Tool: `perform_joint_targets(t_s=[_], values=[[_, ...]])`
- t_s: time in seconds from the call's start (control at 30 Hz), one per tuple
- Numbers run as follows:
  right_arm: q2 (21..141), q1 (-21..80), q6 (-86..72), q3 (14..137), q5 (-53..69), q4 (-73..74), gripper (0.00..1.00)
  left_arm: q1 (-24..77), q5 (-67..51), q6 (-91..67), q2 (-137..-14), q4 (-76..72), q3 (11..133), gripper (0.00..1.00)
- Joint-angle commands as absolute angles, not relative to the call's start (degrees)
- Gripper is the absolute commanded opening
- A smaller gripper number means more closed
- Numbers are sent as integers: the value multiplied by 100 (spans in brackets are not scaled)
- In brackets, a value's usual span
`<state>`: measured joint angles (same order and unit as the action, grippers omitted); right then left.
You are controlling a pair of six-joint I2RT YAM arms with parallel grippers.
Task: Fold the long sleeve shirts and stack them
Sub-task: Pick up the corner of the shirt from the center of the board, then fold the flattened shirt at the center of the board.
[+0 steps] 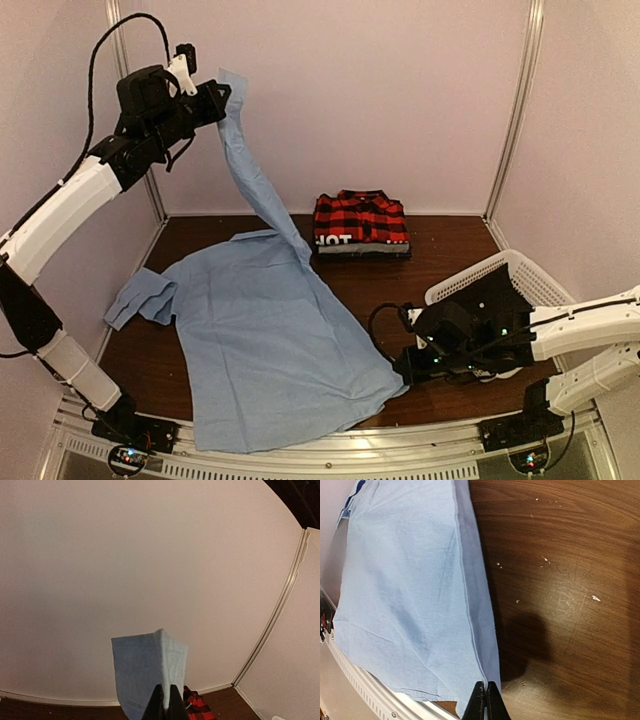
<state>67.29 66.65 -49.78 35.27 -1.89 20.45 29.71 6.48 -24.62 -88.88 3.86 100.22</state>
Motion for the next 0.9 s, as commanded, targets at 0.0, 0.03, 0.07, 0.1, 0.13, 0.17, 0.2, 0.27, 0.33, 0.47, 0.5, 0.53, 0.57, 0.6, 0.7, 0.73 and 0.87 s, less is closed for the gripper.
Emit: perform_joint_targets(t_s=[0.0, 0.03, 0.07, 0.1, 0.13, 0.17, 0.2, 0.27, 0.33, 0.47, 0.5, 0.53, 0.57, 0.6, 0.7, 0.73, 0.87], values=[[7005, 6883, -4932, 3959, -198, 1877, 0, 2627, 769, -2692, -8593, 271, 9325, 0], [7147, 6942, -4893, 4058, -123, 1767, 0, 2541, 779, -2736, -8535, 310, 9162, 0], [7304, 7017, -4847, 4206, -35, 1665, 0, 2460, 802, -2771, -8480, 356, 9013, 0], [7538, 7109, -4796, 4316, 51, 1552, 0, 2374, 826, -2811, -8429, 403, 8848, 0], [7652, 7156, -4753, 4425, 204, 1410, 0, 2269, 837, -2857, -8383, 456, 8698, 0], [7843, 7224, -4706, 4513, 341, 1266, 0, 2162, 836, -2917, -8337, 512, 8558, 0], [8030, 7288, -4668, 4585, 484, 1111, 0, 2041, 805, -2974, -8299, 544, 8415, 0], [8457, 7395, -4608, 4730, 747, 939, 0, 1839, 749, -3029, -8233, 594, 8184, 0], [8787, 7484, -4536, 4889, 889, 908, 0, 1639, 757, -3045, -8211, 696, 8057, 0], [9210, 7598, -4511, 5148, 1030, 960, 0, 1346, 671, -3076, -8235, 841, 7953, 0], [9233, 7601, -4535, 5165, 1080, 906, 0, 1306, 661, -3082, -8240, 843, 7935, 0], [9230, 7602, -4574, 5161, 1127, 848, 0, 1275, 654, -3077, -8245, 826, 7907, 0], [9213, 7605, -4600, 5152, 1154, 804, 0, 1253, 611, -3076, -8256, 812, 7883, 0], [9173, 7604, -4619, 5158, 1157, 776, 0, 1241, 587, -3068, -8279, 795, 7864, 0], [8999, 7603, -4609, 5166, 1084, 806, 4, 1231, 585, -3070, -8413, 857, 7866, 0], [8921, 7604, -4606, 5174, 1044, 856, 5, 1224, 607, -3078, -8453, 883, 7855, 0], [8802, 7604, -4635, 5177, 981, 917, 6, 1128, 675, -3132, -8490, 857, 7788, 0]])
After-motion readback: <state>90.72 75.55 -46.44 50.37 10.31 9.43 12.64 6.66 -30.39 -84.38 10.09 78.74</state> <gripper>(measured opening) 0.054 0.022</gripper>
